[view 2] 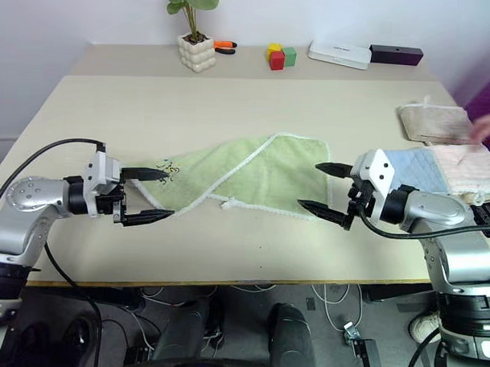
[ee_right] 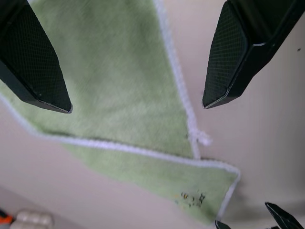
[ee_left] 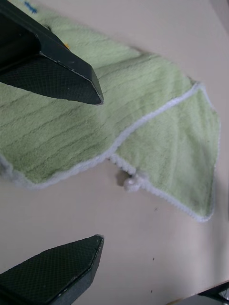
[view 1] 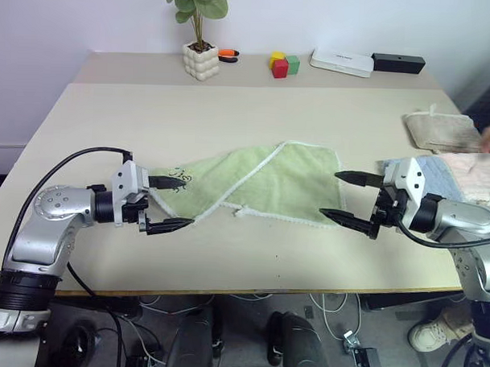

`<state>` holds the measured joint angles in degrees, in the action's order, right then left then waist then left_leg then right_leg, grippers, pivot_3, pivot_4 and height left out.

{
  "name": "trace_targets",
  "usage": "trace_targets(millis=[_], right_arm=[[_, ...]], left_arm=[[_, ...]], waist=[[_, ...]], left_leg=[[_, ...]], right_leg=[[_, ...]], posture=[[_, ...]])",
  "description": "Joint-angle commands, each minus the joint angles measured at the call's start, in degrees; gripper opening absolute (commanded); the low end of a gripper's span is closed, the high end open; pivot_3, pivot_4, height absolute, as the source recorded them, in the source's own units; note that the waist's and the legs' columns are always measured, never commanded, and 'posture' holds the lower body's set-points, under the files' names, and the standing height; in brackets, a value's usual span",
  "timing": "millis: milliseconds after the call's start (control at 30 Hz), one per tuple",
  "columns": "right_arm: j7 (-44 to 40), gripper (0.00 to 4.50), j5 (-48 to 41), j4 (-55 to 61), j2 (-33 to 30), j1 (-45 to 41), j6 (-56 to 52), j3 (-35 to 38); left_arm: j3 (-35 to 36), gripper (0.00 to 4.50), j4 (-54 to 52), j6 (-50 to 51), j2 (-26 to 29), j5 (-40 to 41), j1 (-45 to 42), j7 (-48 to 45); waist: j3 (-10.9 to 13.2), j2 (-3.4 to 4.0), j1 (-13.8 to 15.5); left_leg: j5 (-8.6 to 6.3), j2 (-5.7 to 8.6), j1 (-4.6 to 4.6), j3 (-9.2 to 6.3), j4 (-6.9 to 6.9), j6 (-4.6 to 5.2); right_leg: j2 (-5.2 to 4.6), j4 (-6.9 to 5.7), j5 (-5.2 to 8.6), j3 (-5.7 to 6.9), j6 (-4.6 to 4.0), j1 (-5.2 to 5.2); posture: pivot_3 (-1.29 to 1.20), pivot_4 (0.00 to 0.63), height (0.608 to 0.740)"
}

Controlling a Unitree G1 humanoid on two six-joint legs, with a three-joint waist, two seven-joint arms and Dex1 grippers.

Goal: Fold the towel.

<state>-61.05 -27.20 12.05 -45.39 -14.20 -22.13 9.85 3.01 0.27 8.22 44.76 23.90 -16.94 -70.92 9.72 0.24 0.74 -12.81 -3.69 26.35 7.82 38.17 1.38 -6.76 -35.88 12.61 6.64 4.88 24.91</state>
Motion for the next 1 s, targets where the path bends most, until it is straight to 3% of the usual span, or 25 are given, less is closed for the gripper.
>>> trace_targets(millis=[33,333,433,700,1000], right_arm=[[0.44,4.45,-0.04,0.68,-0.27,-0.74,0.86,0.24],[1.60,4.45,0.57,-1.23,2.34,-3.50,2.84,-2.20],[2.88,4.45,1.56,-1.33,5.60,-4.64,4.31,-4.97],[6.59,4.45,1.66,4.10,8.69,-5.80,1.23,-7.98],[7.97,4.45,0.09,7.56,8.46,-5.09,0.22,-6.67]], left_arm=[[0.76,4.50,-0.13,-1.60,1.50,-1.28,0.35,-0.62],[-0.60,4.50,-1.80,-3.83,2.88,-2.88,3.69,-3.97],[-3.32,4.50,1.50,-11.06,3.62,-10.31,4.39,-2.26],[-4.20,4.50,5.45,-14.64,-0.60,-11.90,3.36,1.84],[-8.24,4.50,4.51,-9.59,-5.73,-13.71,0.46,5.25]], waist=[[0.00,0.00,-0.01],[0.01,0.01,0.14],[-0.01,-0.01,-0.07],[0.01,0.01,0.06],[0.00,0.00,-0.07]], left_leg=[[0.00,0.00,0.00,0.00,0.00,0.00],[0.00,-0.01,0.04,0.00,0.00,0.00],[0.00,0.00,0.02,0.00,0.00,0.00],[0.01,0.00,0.10,0.06,0.01,0.00],[0.01,0.00,0.07,0.05,0.02,0.01]], right_leg=[[0.00,0.00,0.00,0.00,0.00,0.00],[-0.01,-0.01,0.02,0.00,-0.04,0.06],[-0.02,0.01,0.02,0.00,-0.04,0.04],[-0.02,-0.13,-0.04,-0.03,0.06,0.18],[0.00,-0.17,-0.04,-0.03,0.07,0.15]], posture=[[0.00,0.150,0.740],[0.00,0.150,0.740],[0.00,0.150,0.740],[0.00,0.150,0.740],[0.00,0.150,0.740]])
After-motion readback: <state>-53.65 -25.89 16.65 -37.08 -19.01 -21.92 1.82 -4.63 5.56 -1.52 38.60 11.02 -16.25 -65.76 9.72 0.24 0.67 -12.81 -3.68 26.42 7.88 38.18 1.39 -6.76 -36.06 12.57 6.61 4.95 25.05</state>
